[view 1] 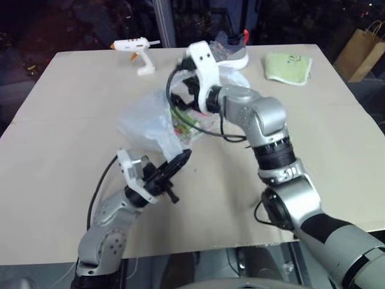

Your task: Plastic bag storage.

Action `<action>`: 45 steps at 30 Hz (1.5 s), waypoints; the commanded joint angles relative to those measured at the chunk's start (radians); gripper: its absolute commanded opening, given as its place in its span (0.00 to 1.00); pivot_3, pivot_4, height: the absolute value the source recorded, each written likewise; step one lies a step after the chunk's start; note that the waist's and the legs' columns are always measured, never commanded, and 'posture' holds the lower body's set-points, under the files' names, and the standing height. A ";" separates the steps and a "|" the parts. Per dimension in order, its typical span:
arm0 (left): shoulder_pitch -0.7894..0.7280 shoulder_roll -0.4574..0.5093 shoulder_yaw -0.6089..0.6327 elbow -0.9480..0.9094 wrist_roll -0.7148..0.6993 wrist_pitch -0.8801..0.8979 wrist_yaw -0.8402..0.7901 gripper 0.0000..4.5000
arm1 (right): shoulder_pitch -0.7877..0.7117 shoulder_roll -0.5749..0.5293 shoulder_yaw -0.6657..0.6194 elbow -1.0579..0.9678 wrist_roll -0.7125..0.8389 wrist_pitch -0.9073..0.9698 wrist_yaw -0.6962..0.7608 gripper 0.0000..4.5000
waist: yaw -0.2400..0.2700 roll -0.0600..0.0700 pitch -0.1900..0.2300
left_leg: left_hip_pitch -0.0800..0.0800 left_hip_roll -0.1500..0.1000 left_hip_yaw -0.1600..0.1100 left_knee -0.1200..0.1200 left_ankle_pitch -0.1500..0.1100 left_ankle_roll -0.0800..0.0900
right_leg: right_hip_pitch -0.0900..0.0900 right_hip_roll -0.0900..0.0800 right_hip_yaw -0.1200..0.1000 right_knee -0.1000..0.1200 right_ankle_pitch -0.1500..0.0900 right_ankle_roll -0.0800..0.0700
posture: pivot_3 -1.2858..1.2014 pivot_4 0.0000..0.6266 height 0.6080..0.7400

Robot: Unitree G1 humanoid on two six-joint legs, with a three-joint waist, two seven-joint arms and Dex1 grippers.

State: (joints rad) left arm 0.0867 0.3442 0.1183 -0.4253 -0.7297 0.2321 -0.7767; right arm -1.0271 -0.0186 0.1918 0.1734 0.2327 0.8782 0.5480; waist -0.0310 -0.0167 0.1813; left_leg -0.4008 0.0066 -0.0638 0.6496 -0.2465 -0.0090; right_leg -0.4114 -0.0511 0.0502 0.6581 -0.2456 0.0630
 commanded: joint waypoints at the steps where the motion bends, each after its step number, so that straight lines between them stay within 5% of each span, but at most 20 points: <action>1: -0.001 -0.001 0.012 -0.031 0.001 -0.027 0.000 0.00 | 0.085 -0.203 0.040 -0.161 0.017 -0.007 0.171 0.98 | 0.006 0.000 0.000 | 0.000 -0.001 0.000 0.000 0.000 0.000 | 0.000 -0.001 0.000 0.000 0.000 0.000 | 0.52 0.24 1.00; 6: -0.004 0.008 0.020 -0.018 0.001 -0.031 -0.005 0.00 | 0.157 -0.489 0.058 -0.213 0.034 -0.068 0.379 0.98 | -0.005 0.001 0.001 | 0.000 -0.001 0.001 0.001 0.000 0.000 | 0.000 -0.001 0.001 0.001 0.000 0.000 | 0.52 0.24 1.00; 9: -0.004 0.015 0.026 -0.015 -0.002 -0.031 -0.009 0.00 | 0.146 -0.553 0.025 -0.092 -0.030 -0.135 0.323 0.98 | -0.019 0.001 0.001 | 0.002 0.002 0.002 0.000 0.000 0.000 | 0.000 0.003 0.002 0.002 0.000 0.000 | 0.52 0.24 1.00; 19: 0.004 0.025 0.036 -0.017 0.002 -0.035 -0.014 0.00 | -0.021 -0.401 -0.023 0.427 -0.212 -0.585 0.027 0.98 | -0.035 0.001 0.001 | 0.003 0.003 0.006 0.001 0.000 0.000 | -0.001 0.004 0.007 0.003 0.000 0.000 | 0.52 0.24 1.00; 25: 0.002 0.032 0.040 -0.019 0.004 -0.034 -0.009 0.00 | -0.075 -0.308 -0.072 0.481 -0.153 -0.695 0.086 0.98 | -0.027 0.001 0.001 | 0.002 0.003 0.005 0.000 0.000 0.000 | -0.001 0.003 0.006 0.002 0.000 0.000 | 0.52 0.24 1.00; 28: 0.001 0.036 0.042 -0.018 0.004 -0.034 -0.009 0.00 | -0.049 -0.316 -0.064 0.463 -0.158 -0.701 0.135 0.82 | -0.016 0.001 0.001 | 0.002 0.002 0.005 0.000 0.000 0.000 | -0.001 0.003 0.005 0.001 0.000 0.000 | 0.52 0.24 1.00; 36: -0.023 0.058 0.056 -0.006 0.000 -0.029 -0.006 0.00 | 0.019 -0.362 -0.117 0.319 -0.079 -0.512 0.225 0.01 | -0.010 0.001 0.001 | 0.002 0.002 0.004 0.000 0.000 0.000 | -0.001 0.003 0.005 0.002 0.000 0.000 | 0.52 0.24 1.00; 45: -0.450 0.143 0.079 0.101 -0.086 0.210 0.140 0.00 | 0.010 -0.543 -0.334 0.157 0.208 -0.045 0.349 0.01 | 0.004 0.001 0.002 | 0.001 0.001 0.001 0.002 0.000 0.000 | 0.000 0.002 0.003 0.003 0.000 0.000 | 0.52 0.24 1.00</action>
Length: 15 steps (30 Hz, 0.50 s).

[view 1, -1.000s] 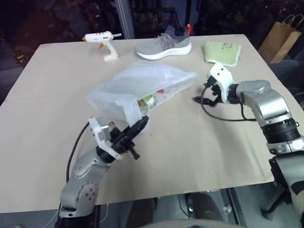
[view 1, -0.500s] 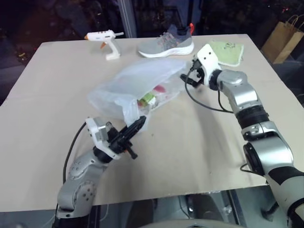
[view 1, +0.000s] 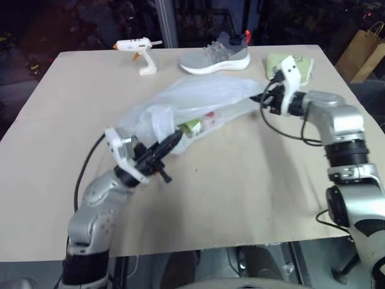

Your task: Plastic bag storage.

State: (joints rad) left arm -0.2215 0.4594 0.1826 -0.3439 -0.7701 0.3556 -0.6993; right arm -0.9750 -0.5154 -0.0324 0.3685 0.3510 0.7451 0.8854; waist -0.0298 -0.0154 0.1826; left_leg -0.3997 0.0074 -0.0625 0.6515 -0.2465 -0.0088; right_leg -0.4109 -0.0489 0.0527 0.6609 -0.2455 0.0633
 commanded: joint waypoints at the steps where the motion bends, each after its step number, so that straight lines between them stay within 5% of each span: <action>1: -0.220 0.031 0.028 0.042 -0.068 0.115 0.086 0.00 | -0.069 -0.057 -0.152 -0.029 0.126 0.128 -0.002 0.01 | 0.001 -0.001 0.001 | 0.000 0.000 -0.001 0.000 0.000 0.000 | 0.000 0.000 -0.001 0.000 0.000 0.000 | 0.52 0.24 1.00; 9: -0.806 0.076 0.193 0.461 -0.208 0.191 0.146 0.00 | -0.318 -0.071 -0.451 0.112 0.336 0.273 -0.207 0.01 | -0.008 -0.001 0.004 | -0.008 0.000 -0.002 0.000 0.001 -0.002 | -0.006 0.000 -0.003 -0.003 0.000 0.000 | 0.52 0.24 1.00; 15: -0.960 0.135 0.184 0.702 -0.106 0.127 0.021 0.00 | -0.318 -0.072 -0.459 0.057 0.377 0.298 -0.272 0.01 | -0.013 -0.001 0.004 | -0.017 -0.001 0.001 -0.002 0.003 -0.005 | -0.014 -0.002 -0.002 -0.002 0.000 0.000 | 0.52 0.24 1.00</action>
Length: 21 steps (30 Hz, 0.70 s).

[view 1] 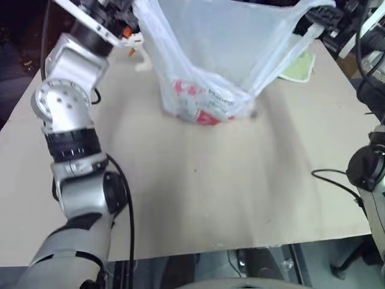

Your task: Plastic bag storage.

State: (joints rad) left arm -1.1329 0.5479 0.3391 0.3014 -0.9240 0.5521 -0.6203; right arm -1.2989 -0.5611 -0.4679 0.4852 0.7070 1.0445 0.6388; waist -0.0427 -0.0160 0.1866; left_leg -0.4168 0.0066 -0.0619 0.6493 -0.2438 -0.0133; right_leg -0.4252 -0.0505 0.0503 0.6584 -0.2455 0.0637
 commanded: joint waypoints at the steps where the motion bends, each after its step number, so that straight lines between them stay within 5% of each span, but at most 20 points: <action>1: -0.049 0.047 0.028 0.074 0.059 -0.075 -0.070 0.00 | 0.019 -0.031 -0.015 -0.073 0.021 -0.004 -0.023 0.01 | -0.001 0.000 0.000 | -0.001 0.000 0.000 0.000 0.000 0.000 | -0.001 0.000 0.000 0.000 0.000 0.000 | 0.52 0.24 1.00; 5: 0.014 0.041 0.008 0.072 0.113 -0.079 -0.105 0.17 | 0.082 -0.055 -0.001 -0.117 0.037 0.004 0.006 0.24 | -0.003 0.000 0.000 | -0.007 0.000 0.001 0.000 0.000 0.000 | -0.009 0.000 0.001 0.002 0.000 0.000 | 0.52 0.24 1.00; 11: 0.161 0.080 -0.003 -0.018 0.159 -0.052 -0.155 0.75 | 0.276 -0.181 0.166 -0.273 -0.005 -0.003 0.183 0.86 | -0.003 0.001 0.000 | -0.007 0.000 0.001 0.002 0.000 0.000 | -0.009 0.000 0.002 0.003 0.000 0.000 | 0.52 0.24 1.00; 13: 0.215 0.106 -0.007 -0.056 0.170 -0.041 -0.181 0.94 | 0.329 -0.220 0.187 -0.323 0.005 -0.024 0.248 1.00 | -0.003 0.001 0.000 | -0.007 0.000 0.002 0.003 0.000 0.000 | -0.009 0.000 0.002 0.003 0.000 0.000 | 0.52 0.24 1.00; 21: 0.595 0.270 0.070 -0.291 0.072 0.151 -0.327 0.98 | 0.492 -0.325 0.168 -0.425 0.088 -0.041 0.447 1.00 | -0.006 0.001 0.000 | -0.001 0.001 0.003 0.004 -0.002 0.003 | -0.006 0.001 0.004 0.004 0.000 0.000 | 0.52 0.24 1.00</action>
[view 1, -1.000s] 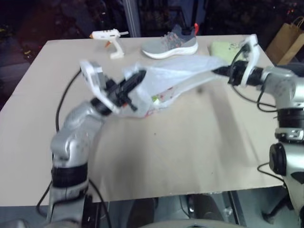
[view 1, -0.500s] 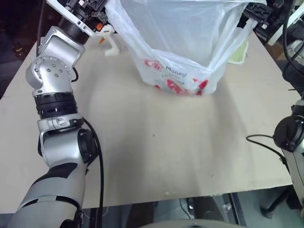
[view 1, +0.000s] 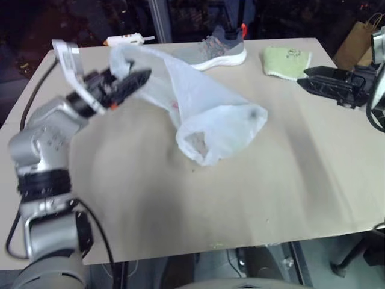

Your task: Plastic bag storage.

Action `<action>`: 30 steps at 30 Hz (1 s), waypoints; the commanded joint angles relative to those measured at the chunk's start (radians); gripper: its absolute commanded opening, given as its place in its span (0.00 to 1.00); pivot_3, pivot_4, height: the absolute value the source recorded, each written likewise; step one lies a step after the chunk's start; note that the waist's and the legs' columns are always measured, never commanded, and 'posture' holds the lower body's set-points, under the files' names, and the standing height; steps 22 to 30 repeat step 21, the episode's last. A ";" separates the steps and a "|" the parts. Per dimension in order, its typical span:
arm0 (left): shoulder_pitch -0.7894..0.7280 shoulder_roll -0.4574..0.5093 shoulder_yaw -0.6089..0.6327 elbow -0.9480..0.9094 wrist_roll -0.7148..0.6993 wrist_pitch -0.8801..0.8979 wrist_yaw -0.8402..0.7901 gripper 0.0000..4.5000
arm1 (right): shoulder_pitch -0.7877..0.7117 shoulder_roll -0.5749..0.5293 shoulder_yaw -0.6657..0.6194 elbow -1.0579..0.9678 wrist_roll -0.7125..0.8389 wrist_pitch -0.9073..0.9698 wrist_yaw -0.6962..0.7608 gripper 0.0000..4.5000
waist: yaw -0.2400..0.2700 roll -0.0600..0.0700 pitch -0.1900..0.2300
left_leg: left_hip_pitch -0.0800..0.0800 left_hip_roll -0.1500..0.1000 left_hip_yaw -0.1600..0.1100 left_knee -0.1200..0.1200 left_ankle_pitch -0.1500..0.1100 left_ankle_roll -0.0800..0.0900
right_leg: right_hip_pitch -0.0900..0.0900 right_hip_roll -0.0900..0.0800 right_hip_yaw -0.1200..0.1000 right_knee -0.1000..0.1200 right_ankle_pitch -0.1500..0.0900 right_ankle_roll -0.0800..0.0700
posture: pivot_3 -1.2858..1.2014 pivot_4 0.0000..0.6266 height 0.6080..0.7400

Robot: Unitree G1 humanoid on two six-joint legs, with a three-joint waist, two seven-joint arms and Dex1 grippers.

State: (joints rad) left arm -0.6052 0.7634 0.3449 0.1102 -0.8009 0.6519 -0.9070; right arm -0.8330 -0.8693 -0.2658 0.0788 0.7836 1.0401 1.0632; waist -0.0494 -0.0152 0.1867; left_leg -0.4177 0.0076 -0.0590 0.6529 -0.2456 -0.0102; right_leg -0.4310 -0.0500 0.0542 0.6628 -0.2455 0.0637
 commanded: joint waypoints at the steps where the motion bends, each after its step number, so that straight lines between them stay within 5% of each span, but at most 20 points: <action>1: 0.122 0.073 0.087 -0.124 -0.061 0.070 -0.047 0.98 | 0.046 -0.014 -0.041 -0.008 0.000 -0.054 0.011 1.00 | 0.002 -0.001 0.000 | 0.001 0.000 0.000 0.000 0.000 0.000 | 0.001 0.000 0.000 0.000 0.000 0.000 | 0.52 0.24 1.00; 7: 0.558 0.126 0.226 -0.285 0.002 0.055 -0.091 0.98 | 0.262 0.046 -0.053 -0.022 -0.087 -0.169 -0.103 1.00 | 0.008 -0.001 -0.001 | 0.002 0.000 0.000 0.001 -0.001 0.001 | 0.002 0.000 0.000 0.001 0.000 0.000 | 0.52 0.24 1.00; 12: 0.844 -0.004 0.261 -0.430 0.104 -0.052 -0.002 0.98 | 0.520 0.151 -0.073 -0.144 -0.146 -0.372 -0.136 1.00 | 0.016 0.000 -0.002 | 0.003 0.000 0.000 0.001 -0.001 0.001 | 0.004 -0.001 0.000 0.000 0.000 0.000 | 0.52 0.24 1.00; 21: 0.960 -0.240 0.109 -0.546 0.330 -0.294 0.201 0.98 | 0.742 0.224 -0.030 -0.115 -0.259 -0.720 -0.052 1.00 | 0.021 -0.001 -0.003 | 0.024 0.000 0.001 0.001 -0.001 0.001 | 0.025 0.000 0.000 -0.002 0.000 0.000 | 0.52 0.24 1.00; 30: 0.960 -0.240 0.109 -0.546 0.330 -0.294 0.201 0.98 | 0.742 0.224 -0.030 -0.115 -0.259 -0.720 -0.052 1.00 | 0.021 -0.001 -0.003 | 0.024 0.000 0.001 0.001 -0.001 0.001 | 0.025 0.000 0.000 -0.002 0.000 0.000 | 0.52 0.24 1.00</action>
